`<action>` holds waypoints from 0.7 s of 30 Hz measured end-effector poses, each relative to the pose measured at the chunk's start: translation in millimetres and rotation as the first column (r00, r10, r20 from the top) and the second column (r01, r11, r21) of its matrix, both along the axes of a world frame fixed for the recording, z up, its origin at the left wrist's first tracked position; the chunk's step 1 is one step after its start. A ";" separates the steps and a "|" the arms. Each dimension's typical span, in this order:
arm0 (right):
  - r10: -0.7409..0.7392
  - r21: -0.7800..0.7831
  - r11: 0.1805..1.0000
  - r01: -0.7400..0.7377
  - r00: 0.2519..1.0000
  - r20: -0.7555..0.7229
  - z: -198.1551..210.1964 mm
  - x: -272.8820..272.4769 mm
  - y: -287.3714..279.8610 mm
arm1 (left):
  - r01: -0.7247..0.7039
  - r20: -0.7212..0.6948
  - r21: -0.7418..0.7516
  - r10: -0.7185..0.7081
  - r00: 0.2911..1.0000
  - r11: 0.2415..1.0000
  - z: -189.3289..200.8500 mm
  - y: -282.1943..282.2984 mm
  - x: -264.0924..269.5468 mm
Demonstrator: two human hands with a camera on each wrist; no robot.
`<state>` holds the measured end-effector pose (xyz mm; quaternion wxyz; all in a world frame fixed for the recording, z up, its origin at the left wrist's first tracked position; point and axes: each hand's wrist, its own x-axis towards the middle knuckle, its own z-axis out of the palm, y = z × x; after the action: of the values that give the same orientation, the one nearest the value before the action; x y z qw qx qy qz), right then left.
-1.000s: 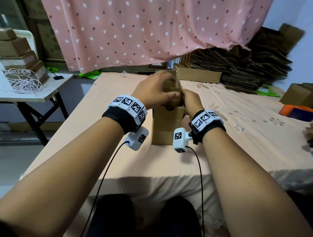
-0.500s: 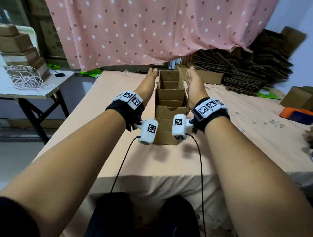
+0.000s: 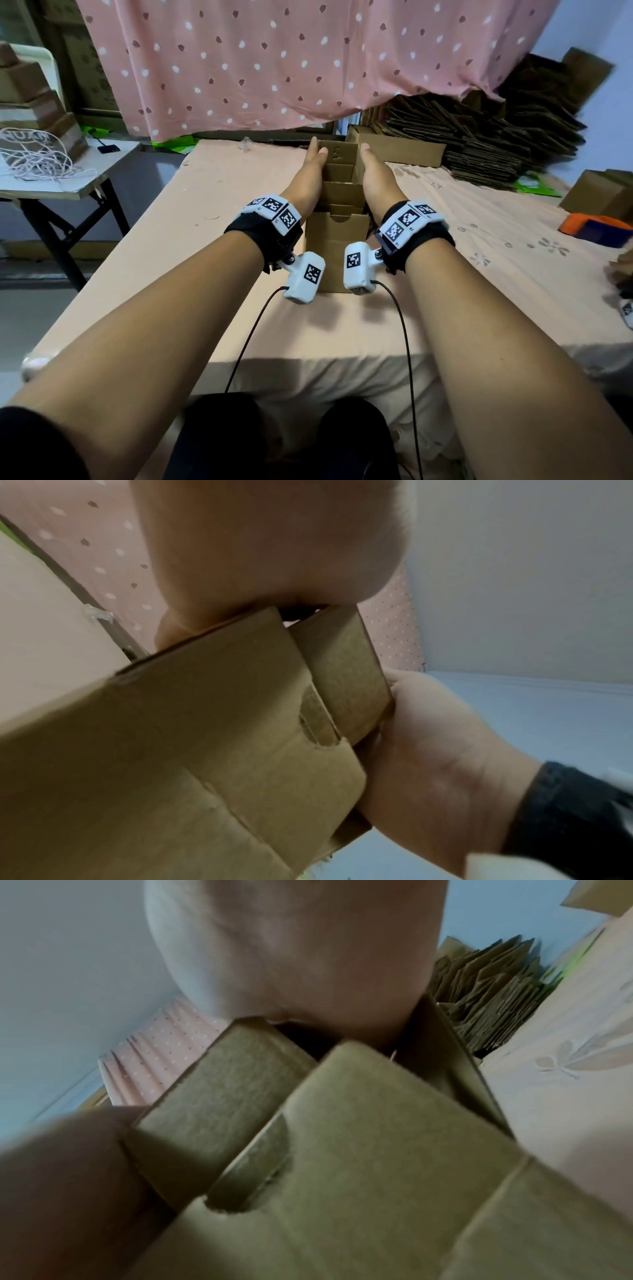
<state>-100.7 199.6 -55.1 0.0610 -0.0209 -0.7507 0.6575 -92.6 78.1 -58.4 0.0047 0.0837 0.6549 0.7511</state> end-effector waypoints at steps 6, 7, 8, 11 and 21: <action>0.011 0.048 0.999 -0.008 0.998 -0.069 -14.8 -12.7 5.9 | -0.037 -0.049 -0.095 0.032 0.998 0.995 -9.3 3.5 -4.6; 0.010 0.054 0.999 -0.006 0.997 -0.077 -14.3 -12.9 5.5 | -0.033 -0.055 -0.118 0.027 0.998 0.992 -10.6 3.2 -5.2; 0.014 0.061 0.998 -0.009 0.997 -0.082 -13.4 -13.6 5.0 | -0.029 -0.054 -0.136 0.022 0.998 0.990 -11.1 2.3 -5.6; 0.027 0.069 0.997 -0.021 0.996 -0.089 -10.3 -20.4 2.8 | -0.056 -0.061 -0.199 0.044 0.997 0.978 -8.0 -1.5 -9.7; 0.047 -0.063 0.997 -0.051 0.997 -0.064 -46.4 -79.9 14.7 | -0.203 -0.158 -0.213 0.171 0.973 0.956 13.9 4.8 -1.0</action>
<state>-180.6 214.3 -101.5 0.0675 0.0162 -0.7271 0.6830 -93.6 82.9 -44.6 -0.1021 0.0720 0.7405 0.6604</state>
